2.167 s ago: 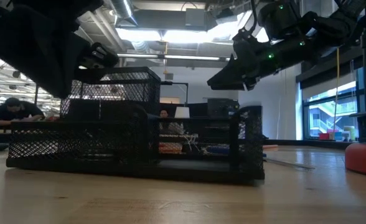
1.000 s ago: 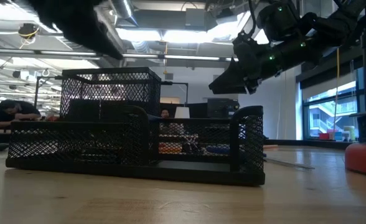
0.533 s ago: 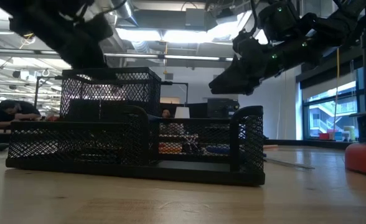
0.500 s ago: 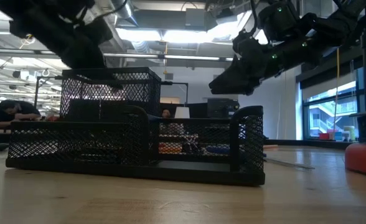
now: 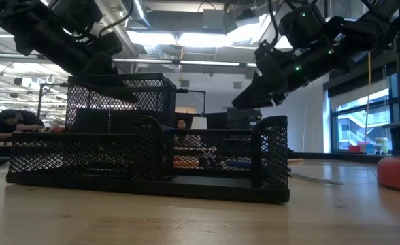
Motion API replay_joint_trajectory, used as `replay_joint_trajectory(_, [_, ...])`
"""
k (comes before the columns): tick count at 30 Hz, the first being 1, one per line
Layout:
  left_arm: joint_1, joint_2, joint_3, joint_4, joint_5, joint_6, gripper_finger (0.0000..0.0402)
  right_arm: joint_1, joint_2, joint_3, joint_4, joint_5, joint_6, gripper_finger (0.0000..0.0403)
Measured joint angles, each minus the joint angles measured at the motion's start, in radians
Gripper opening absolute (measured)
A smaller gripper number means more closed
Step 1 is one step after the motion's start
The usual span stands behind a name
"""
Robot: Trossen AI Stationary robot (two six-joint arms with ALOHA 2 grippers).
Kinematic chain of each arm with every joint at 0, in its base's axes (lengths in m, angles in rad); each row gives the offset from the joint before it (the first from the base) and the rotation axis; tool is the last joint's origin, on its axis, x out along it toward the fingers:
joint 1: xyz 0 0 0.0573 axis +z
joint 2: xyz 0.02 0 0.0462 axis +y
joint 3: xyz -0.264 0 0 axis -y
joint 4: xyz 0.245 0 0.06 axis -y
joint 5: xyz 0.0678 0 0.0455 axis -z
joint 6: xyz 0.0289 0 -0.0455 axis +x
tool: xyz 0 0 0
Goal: Pick and place office supplies into organizer
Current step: Put the top black clip binder into the desk organizer
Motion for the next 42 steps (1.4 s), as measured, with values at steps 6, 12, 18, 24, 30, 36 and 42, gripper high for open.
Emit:
replay_joint_trajectory(6, [0.002, 0.0, 0.0, 0.001, -0.05, 0.031, 0.0087, -0.017, 0.0, 0.0, -0.017, 0.001, 0.0, 0.02])
replay_joint_trajectory(12, [0.002, 0.0, 0.0, 0.001, -0.134, 0.037, 0.0084, -0.023, 0.0, 0.0, -0.029, 0.004, 0.0, 0.02])
replay_joint_trajectory(18, [0.002, 0.0, 0.0, 0.001, -0.136, 0.037, 0.0083, -0.023, 0.0, 0.0, -0.03, 0.003, 0.0, 0.02])
replay_joint_trajectory(24, [0.002, 0.0, 0.0, 0.001, -0.136, 0.035, 0.0085, -0.023, 0.0, 0.0, -0.03, 0.003, 0.0, 0.02])
replay_joint_trajectory(30, [0.002, 0.0, 0.0, 0.0, -0.136, 0.035, 0.0086, -0.023, 0.022, 0.0, -0.021, 0.003, 0.0, 0.02])
replay_joint_trajectory(36, [0.002, 0.0, 0.0, 0.0, -0.136, 0.035, 0.0083, -0.023, 0.071, 0.0, 0.03, -0.002, 0.002, 0.02])
replay_joint_trajectory(42, [0.002, 0.0, 0.0, 0.0, -0.136, 0.034, 0.0084, -0.023, 0.129, 0.0, 0.122, -0.076, 0.032, 0.02])
